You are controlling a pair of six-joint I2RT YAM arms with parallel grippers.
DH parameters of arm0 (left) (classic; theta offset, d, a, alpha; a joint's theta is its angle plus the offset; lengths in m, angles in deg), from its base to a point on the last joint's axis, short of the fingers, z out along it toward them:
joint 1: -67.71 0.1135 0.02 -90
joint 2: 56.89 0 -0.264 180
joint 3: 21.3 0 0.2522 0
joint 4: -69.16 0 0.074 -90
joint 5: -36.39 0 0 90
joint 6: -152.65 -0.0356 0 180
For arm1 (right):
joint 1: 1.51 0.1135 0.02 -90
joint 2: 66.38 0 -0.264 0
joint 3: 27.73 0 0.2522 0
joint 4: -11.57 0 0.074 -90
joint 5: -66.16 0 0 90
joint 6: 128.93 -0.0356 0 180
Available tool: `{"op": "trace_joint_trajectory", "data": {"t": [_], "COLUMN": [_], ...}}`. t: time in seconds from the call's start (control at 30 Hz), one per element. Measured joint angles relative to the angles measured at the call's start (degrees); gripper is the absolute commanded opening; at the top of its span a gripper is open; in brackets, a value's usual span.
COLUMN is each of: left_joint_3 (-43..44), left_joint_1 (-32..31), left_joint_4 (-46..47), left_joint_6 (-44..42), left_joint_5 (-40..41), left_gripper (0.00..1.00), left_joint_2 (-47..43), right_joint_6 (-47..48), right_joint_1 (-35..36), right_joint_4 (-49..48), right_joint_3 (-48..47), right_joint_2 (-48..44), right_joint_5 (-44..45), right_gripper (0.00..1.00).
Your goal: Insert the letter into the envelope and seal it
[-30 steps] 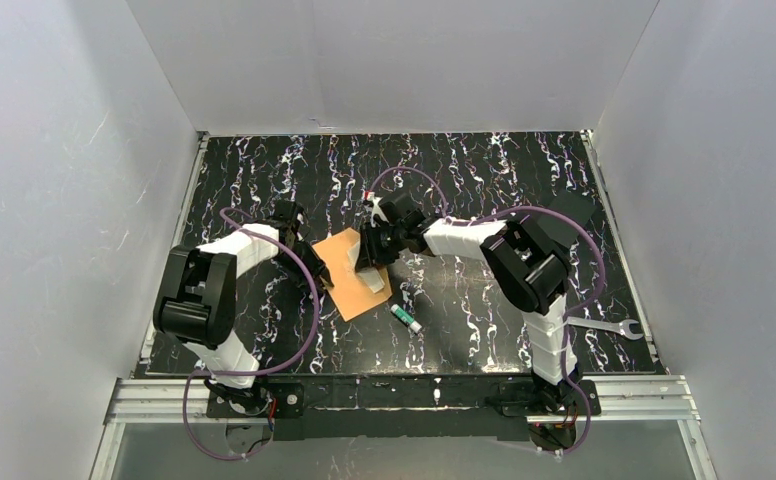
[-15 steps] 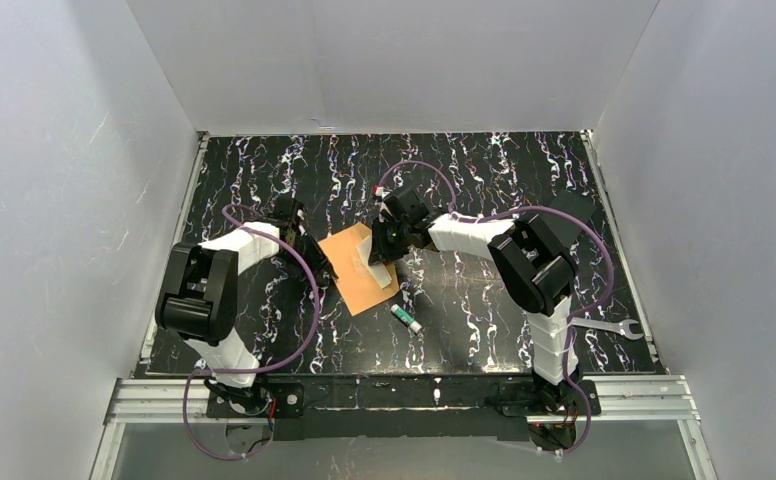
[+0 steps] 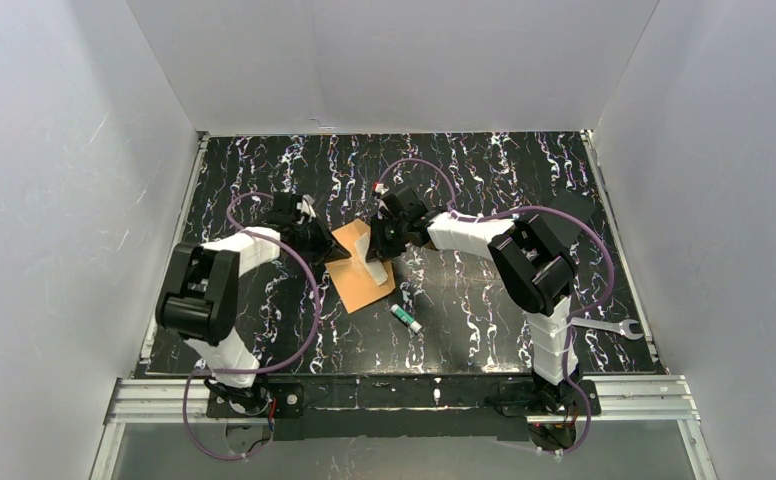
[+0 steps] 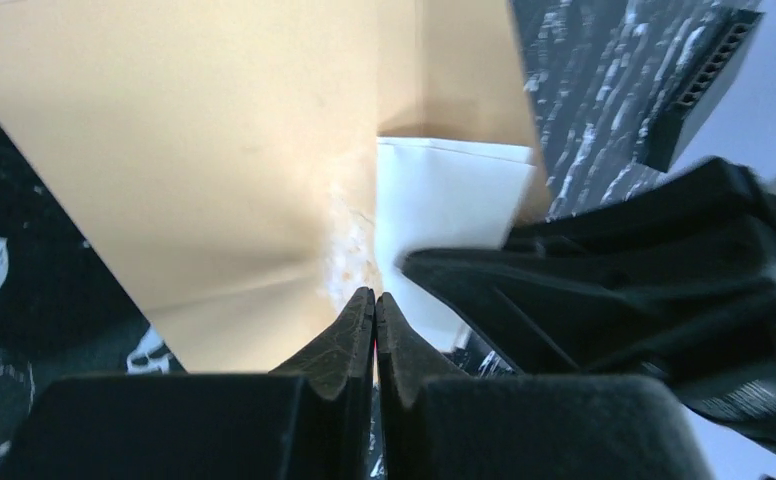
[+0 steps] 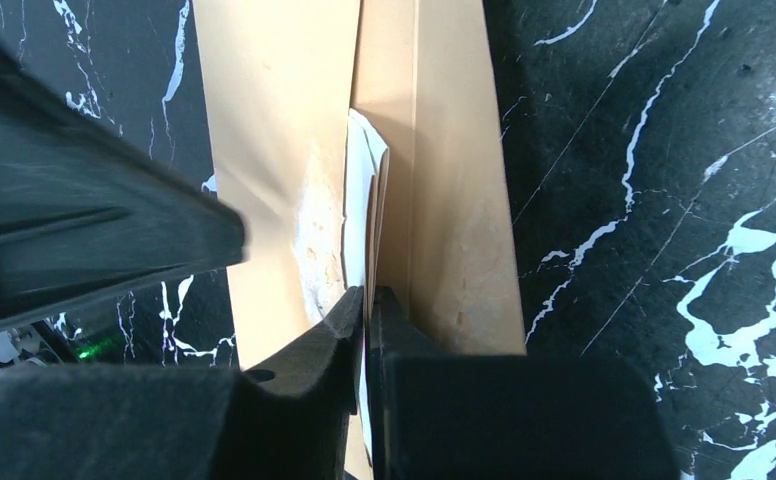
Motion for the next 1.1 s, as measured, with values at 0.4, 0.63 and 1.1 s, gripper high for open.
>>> {"op": "trace_joint_trajectory", "data": {"t": [0.4, 0.63, 1.1], "left_joint_3": [3.89, 5.25, 6.62], "left_joint_1": [-1.01, -1.07, -1.07], "left_joint_4": [-6.43, -8.66, -11.39], "left_joint_6": [-0.9, -1.07, -2.01], "left_joint_5": [0.74, 1.11, 1.6], "left_gripper": [0.0, 0.0, 0.04], "left_joint_2": [9.01, 9.62, 9.94], "right_joint_6": [-0.92, -0.76, -1.18], "right_joint_1": [-0.13, -1.18, -2.58], "right_joint_4": [0.72, 1.42, 0.17], "right_joint_3": [-0.02, -0.02, 2.03], "right_joint_2": [0.0, 0.0, -0.48], "right_joint_5": [0.24, 0.48, -3.06], "right_gripper": [0.42, 0.23, 0.01]}}
